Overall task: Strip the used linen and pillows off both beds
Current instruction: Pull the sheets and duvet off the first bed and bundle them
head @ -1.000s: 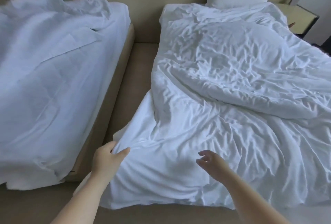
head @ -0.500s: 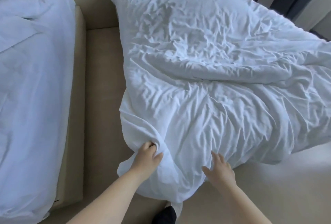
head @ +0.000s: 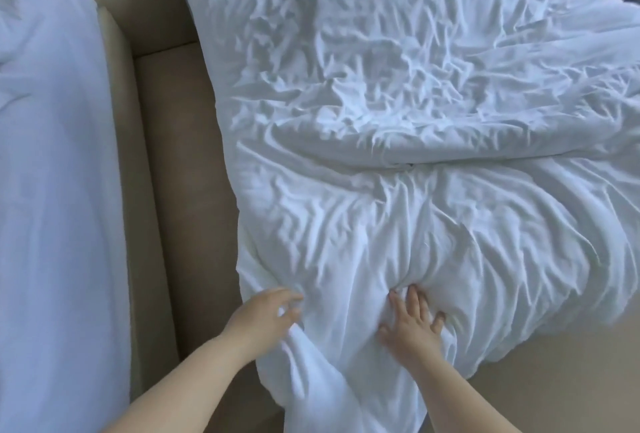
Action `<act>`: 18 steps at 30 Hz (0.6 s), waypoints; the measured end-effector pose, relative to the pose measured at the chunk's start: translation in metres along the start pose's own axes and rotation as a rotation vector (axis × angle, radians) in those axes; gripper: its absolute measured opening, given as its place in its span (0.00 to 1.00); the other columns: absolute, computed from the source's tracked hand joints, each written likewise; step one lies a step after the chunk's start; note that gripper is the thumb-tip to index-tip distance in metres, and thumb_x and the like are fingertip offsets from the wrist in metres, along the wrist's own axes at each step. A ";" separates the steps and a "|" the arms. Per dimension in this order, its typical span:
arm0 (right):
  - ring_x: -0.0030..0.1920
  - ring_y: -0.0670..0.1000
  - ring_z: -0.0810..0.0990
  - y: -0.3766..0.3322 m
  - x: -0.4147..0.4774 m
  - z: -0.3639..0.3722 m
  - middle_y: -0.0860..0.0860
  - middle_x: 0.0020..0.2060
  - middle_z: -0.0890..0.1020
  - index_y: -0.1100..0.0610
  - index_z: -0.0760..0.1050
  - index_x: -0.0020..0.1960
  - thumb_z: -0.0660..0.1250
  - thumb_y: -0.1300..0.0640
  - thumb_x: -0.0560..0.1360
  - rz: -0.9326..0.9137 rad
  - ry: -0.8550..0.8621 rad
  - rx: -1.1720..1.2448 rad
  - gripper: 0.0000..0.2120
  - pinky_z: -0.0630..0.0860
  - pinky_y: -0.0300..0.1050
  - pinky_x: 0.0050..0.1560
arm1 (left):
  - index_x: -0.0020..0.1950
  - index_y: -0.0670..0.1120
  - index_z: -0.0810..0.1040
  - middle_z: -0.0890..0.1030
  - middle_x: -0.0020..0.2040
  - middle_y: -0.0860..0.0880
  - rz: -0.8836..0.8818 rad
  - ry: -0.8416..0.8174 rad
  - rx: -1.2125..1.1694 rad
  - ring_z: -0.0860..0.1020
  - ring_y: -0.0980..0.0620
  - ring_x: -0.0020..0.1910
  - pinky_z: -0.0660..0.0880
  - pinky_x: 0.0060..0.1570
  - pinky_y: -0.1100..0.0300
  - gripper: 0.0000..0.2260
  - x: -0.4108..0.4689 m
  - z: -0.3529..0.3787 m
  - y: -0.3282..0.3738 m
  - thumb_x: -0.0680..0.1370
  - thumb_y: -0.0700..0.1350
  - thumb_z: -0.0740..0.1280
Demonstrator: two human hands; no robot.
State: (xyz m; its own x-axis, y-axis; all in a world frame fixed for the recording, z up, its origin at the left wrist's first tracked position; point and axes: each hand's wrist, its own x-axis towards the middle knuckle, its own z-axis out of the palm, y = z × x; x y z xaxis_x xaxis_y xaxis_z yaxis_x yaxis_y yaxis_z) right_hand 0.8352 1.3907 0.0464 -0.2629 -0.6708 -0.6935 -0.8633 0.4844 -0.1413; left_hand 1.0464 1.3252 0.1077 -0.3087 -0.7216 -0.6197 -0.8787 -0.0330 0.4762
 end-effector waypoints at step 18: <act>0.72 0.60 0.61 -0.136 0.063 -0.096 0.60 0.72 0.63 0.55 0.62 0.72 0.70 0.59 0.72 0.161 0.662 0.444 0.32 0.57 0.55 0.70 | 0.76 0.49 0.46 0.47 0.77 0.49 0.025 0.286 0.166 0.49 0.49 0.76 0.49 0.73 0.53 0.31 0.227 -0.221 -0.048 0.79 0.55 0.58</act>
State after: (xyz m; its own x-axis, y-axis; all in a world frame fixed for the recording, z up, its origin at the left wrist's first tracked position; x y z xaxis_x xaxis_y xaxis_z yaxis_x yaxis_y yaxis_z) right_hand 0.8948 1.2291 0.0898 -0.6898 -0.6993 -0.1877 -0.5781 0.6880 -0.4386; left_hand 1.0986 1.0100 0.0818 -0.2368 -0.8866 -0.3972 -0.9269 0.0836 0.3660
